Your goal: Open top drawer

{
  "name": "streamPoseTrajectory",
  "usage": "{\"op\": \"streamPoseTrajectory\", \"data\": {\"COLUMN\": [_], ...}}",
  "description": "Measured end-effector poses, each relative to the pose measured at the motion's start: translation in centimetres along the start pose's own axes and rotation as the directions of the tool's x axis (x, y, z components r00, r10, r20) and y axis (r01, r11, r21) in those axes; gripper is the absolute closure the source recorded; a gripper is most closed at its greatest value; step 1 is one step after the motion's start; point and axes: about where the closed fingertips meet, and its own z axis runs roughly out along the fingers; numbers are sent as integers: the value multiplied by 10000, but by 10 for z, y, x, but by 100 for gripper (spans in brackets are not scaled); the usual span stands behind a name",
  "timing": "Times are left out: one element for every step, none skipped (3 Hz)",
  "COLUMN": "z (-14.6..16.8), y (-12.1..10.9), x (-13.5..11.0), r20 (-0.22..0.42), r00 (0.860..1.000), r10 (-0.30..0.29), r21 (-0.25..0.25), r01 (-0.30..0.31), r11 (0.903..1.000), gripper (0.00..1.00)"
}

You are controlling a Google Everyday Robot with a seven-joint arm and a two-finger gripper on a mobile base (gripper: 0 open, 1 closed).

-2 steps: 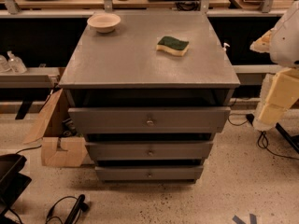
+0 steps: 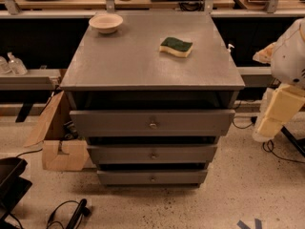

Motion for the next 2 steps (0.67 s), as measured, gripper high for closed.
{"op": "streamPoseTrajectory", "data": {"z": [63, 112], "y": [10, 11], "x": [9, 10], "r20": [173, 268], "r00": [9994, 9975], "r10": [-296, -649], "r21": [365, 606], "r01": [289, 632], "r11": [9989, 9962], "gripper": [0, 0]}}
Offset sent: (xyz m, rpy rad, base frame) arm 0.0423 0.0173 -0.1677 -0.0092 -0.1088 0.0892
